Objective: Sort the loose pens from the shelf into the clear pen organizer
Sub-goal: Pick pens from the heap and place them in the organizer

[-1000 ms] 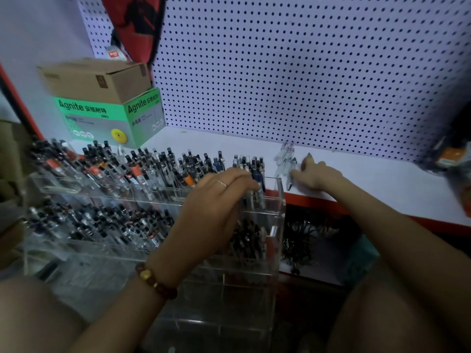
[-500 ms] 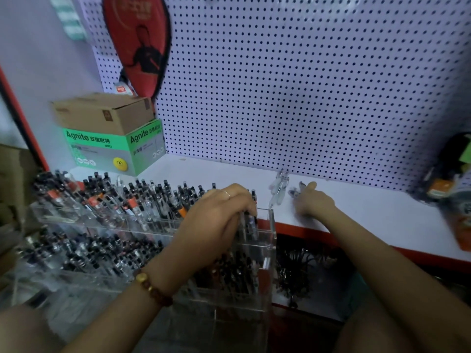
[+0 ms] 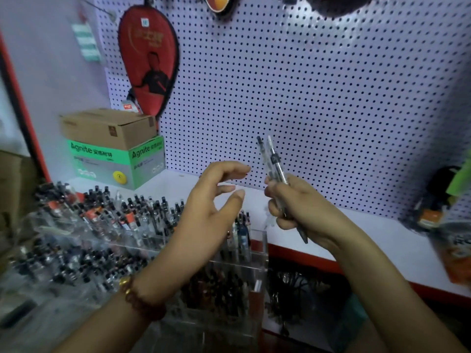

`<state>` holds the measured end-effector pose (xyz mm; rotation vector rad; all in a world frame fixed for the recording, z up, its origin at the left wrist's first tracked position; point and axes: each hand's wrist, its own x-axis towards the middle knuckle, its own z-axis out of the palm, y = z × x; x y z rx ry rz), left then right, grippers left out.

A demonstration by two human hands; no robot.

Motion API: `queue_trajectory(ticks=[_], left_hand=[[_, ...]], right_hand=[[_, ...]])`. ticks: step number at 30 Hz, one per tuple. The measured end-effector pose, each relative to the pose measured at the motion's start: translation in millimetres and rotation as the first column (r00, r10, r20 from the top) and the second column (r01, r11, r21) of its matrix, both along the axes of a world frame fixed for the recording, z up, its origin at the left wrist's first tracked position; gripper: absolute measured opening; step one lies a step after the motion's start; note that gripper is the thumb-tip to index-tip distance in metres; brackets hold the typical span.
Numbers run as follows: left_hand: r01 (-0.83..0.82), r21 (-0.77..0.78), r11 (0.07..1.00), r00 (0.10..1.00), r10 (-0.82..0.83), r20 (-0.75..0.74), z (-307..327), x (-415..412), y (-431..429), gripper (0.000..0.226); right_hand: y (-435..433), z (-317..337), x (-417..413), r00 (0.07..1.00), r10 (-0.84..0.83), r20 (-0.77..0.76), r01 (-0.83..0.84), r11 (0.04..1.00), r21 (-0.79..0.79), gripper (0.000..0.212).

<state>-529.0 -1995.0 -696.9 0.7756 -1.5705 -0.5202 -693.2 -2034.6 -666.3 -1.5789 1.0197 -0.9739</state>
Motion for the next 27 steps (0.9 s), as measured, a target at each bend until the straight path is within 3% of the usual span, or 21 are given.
queue_trajectory(ticks=[3,7,14,16,19,21,24,27], left_hand=[[0.057,0.165,0.985,0.98,-0.024,-0.196,9.6,15.5,2.3,0.039],[0.251,0.306,0.918,0.903,-0.108,-0.417,16.5,56.2,21.2,0.037],[0.154,0.313,0.937,0.887,0.009,-0.462,0.7,150.0,65.5,0.015],[0.11,0.29,0.951,0.897,0.031,-0.442,-2.7,176.2,76.6,0.019],[-0.021,0.284,0.959,0.96,0.099,-0.262,-7.2,209.5,92.3,0.05],[-0.1,0.271,0.957,0.965,0.16,-0.209,-17.1,226.5,97.0,0.039],[-0.223,0.268,0.937,0.927,0.289,-0.238,-40.2,249.4,97.8,0.02],[-0.429,0.307,0.85,0.889,0.457,-0.023,-72.6,267.4,101.6,0.018]], right_hand=[[33.9,4.9,36.3,0.976,0.214,0.04,-0.213,0.976,-0.041,0.014],[51.1,-10.6,92.1,0.917,0.398,0.037,-0.396,0.917,-0.038,0.015],[63.4,-33.0,188.3,0.813,0.582,-0.015,-0.582,0.813,0.018,0.018],[70.5,-38.4,219.4,0.809,0.587,-0.027,-0.587,0.81,0.01,0.016],[80.0,-47.9,259.6,0.81,0.586,-0.01,-0.586,0.811,0.01,0.024],[81.3,-55.0,278.1,0.772,0.633,-0.051,-0.634,0.773,-0.015,0.031],[76.1,-72.2,292.2,0.703,0.66,-0.266,-0.686,0.728,-0.007,0.054],[72.4,-84.7,294.4,0.859,0.456,-0.234,-0.503,0.838,-0.213,0.037]])
